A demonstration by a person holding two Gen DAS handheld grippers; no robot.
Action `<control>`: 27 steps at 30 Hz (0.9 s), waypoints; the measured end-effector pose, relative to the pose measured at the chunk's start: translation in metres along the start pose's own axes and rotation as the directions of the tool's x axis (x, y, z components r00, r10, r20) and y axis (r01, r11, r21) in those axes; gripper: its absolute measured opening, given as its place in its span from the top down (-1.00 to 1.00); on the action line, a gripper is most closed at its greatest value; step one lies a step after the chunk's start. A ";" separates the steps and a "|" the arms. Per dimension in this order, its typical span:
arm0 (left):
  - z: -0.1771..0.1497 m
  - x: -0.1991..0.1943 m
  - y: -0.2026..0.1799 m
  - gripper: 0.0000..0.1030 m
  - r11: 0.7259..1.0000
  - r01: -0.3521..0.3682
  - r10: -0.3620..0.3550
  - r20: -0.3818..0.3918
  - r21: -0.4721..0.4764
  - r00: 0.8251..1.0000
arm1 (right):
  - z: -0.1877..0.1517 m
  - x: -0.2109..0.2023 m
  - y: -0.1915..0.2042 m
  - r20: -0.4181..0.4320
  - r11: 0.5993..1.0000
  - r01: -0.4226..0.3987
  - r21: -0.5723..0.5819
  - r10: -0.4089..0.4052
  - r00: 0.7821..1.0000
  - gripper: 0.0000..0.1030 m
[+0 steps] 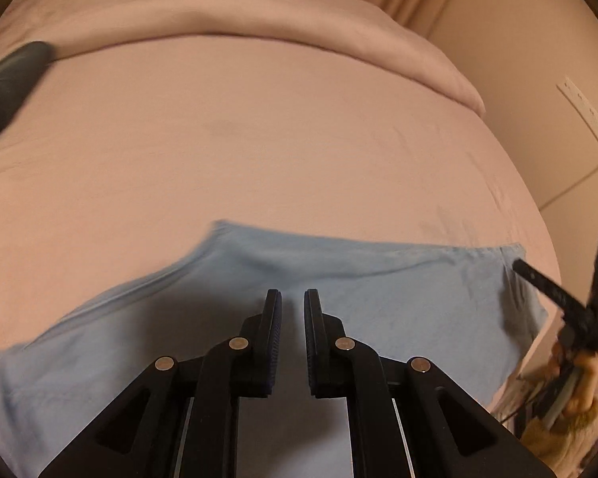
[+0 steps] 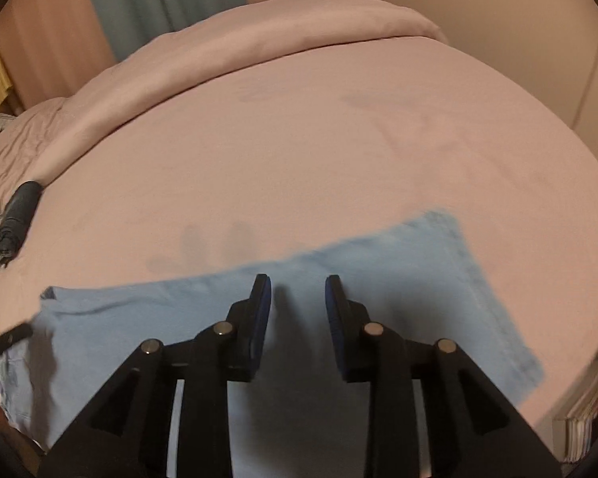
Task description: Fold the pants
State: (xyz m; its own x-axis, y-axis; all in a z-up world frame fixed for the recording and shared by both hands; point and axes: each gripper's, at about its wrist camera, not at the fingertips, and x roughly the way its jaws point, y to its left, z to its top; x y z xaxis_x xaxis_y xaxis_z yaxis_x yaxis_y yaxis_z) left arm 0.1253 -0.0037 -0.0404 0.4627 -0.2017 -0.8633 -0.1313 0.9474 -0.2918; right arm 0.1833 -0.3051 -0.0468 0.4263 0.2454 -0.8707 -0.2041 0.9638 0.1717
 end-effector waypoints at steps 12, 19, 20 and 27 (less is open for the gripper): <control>0.020 0.050 0.027 0.88 0.989 -0.011 0.013 0.010 -0.146 1.000 | -0.029 -0.001 -0.042 -0.036 0.996 0.070 0.058 -0.068 0.997 0.55; 0.020 0.036 0.010 0.88 0.995 -0.074 0.077 0.031 -0.073 0.997 | -0.025 0.002 -0.031 -0.025 0.994 0.094 0.052 -0.093 0.995 0.54; 0.022 0.031 0.004 0.88 0.995 -0.076 0.078 0.039 -0.059 0.996 | -0.024 0.002 -0.030 -0.026 0.994 0.098 0.047 -0.097 0.995 0.54; -0.026 -0.020 -0.022 0.87 0.996 -0.030 0.026 0.043 0.090 0.999 | -0.027 -0.011 -0.027 -0.025 0.991 0.129 0.032 -0.128 0.991 0.38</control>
State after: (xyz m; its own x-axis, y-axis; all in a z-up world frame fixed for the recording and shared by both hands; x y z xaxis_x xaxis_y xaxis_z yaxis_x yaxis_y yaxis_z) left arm 0.0959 -0.0268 -0.0281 0.4968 -0.1658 -0.8519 -0.0662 0.9715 -0.2277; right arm 0.1603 -0.3372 -0.0539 0.4272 0.1175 -0.8965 -0.1188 0.9902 0.0732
